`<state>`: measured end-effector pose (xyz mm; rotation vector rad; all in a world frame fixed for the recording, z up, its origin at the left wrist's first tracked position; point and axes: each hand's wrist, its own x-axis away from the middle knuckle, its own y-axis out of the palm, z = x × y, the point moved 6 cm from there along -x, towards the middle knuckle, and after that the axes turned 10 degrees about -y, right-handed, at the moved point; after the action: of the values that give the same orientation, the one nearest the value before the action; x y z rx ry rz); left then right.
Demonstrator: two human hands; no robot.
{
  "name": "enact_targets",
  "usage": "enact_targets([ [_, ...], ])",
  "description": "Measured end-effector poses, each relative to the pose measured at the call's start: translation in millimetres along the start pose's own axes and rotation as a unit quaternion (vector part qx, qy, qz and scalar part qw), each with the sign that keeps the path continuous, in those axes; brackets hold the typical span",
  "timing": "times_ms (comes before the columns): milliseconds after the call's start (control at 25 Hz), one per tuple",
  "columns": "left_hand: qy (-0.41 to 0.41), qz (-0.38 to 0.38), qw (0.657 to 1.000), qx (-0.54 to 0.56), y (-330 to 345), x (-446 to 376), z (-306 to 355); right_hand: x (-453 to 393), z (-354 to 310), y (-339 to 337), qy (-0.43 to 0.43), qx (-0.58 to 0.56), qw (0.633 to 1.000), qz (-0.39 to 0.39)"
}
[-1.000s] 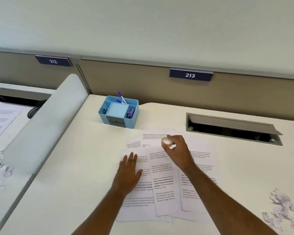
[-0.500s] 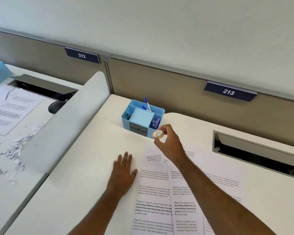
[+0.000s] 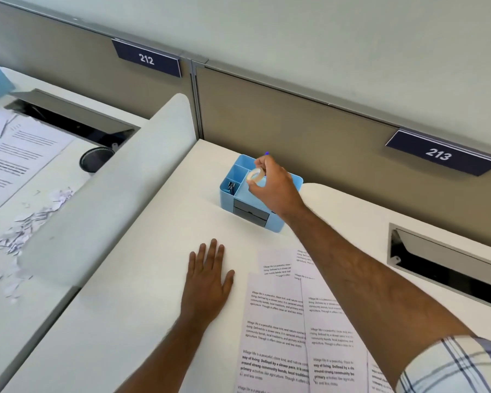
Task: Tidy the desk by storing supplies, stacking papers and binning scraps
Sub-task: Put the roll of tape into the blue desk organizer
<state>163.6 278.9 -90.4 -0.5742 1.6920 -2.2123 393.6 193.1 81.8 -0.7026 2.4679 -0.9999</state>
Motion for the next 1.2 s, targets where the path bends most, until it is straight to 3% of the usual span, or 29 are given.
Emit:
enact_targets([
  [160, -0.004, 0.003, 1.0, 0.01, -4, 2, 1, -31, -9, 20, -0.014, 0.084, 0.994, -0.062],
  [440, -0.007, -0.002, 1.0, 0.022, -3, 1, 0, -55, -23, 40, -0.065, 0.181, 0.978, -0.081],
  [600, -0.006, -0.002, 1.0, 0.022, -4, 1, -2, -57, -19, 46, -0.043, 0.166, 0.981, -0.091],
  [880, -0.006, -0.001, 1.0, 0.029, -4, 2, -1, -33, -10, 37, -0.032, 0.132, 0.991, 0.003],
  [1200, -0.009, -0.008, 1.0, 0.027, -5, 2, -1, -53, -4, 45, 0.016, 0.18, 0.982, -0.055],
])
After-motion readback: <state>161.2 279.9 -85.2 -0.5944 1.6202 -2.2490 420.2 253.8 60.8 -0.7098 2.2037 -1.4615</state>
